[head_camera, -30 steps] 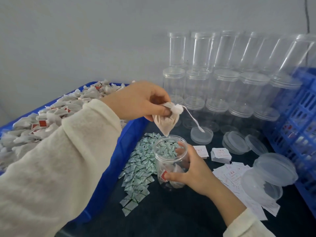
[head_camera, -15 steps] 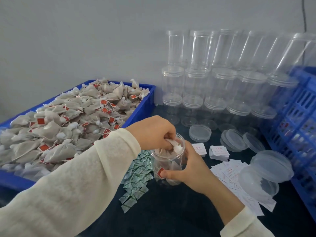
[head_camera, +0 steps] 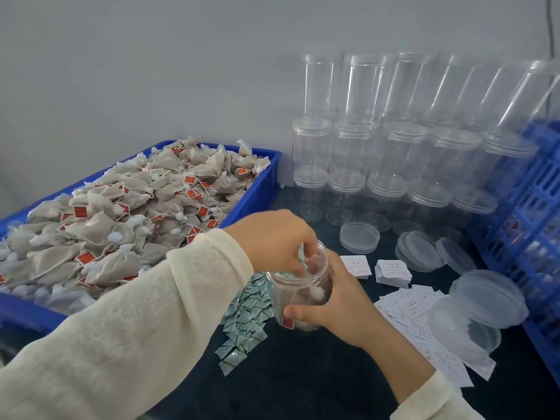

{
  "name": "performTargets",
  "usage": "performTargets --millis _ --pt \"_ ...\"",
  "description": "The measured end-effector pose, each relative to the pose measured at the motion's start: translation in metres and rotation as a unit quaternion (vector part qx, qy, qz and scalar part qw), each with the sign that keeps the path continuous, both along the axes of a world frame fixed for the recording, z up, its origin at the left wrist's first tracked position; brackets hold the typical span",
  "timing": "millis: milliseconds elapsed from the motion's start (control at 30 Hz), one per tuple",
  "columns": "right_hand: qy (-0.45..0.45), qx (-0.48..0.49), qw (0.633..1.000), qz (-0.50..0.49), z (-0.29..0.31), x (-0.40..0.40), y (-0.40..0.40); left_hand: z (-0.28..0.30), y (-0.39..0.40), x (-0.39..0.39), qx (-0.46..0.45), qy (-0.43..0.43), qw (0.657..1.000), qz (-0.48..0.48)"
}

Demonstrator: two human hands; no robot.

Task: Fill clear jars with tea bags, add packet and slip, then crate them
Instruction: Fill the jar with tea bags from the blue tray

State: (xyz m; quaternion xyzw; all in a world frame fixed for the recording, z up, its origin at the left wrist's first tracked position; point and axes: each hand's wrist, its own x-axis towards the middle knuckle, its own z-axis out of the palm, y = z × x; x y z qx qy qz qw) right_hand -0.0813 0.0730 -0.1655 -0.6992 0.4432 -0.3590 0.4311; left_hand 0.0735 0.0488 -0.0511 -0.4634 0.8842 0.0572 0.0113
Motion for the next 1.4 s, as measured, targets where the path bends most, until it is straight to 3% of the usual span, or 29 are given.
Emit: performTargets --millis 133,233,367,500,767,933,1233,1400 --pt "0.005 0.009 1.0 -0.002 0.0 0.0 -0.003 0.033 -0.011 0.043 -0.036 0.158 0.984 0.073" --pt "0.006 0.012 1.0 0.002 0.0 0.0 -0.005 0.043 -0.022 0.089 -0.103 0.2 0.96 0.168" --pt "0.003 0.015 1.0 0.003 -0.004 0.003 -0.007 0.022 -0.036 0.138 -0.096 0.108 0.953 0.268" --pt "-0.011 0.027 1.0 0.003 -0.01 0.006 -0.007 -0.024 -0.042 0.154 -0.036 0.01 0.957 0.289" --pt "-0.014 0.024 1.0 0.004 -0.016 0.0 -0.006 -0.075 -0.052 0.147 0.131 -0.045 0.943 0.301" --pt "-0.009 0.029 1.0 -0.001 -0.02 -0.005 -0.006 -0.07 -0.053 0.146 0.168 -0.096 0.939 0.285" --pt "-0.002 0.037 0.999 0.002 -0.022 -0.002 -0.005 -0.072 -0.054 0.147 0.105 -0.1 0.954 0.264" --pt "-0.001 0.038 0.999 0.0 -0.02 -0.003 -0.006 -0.062 -0.051 0.168 0.034 0.015 0.963 0.268"
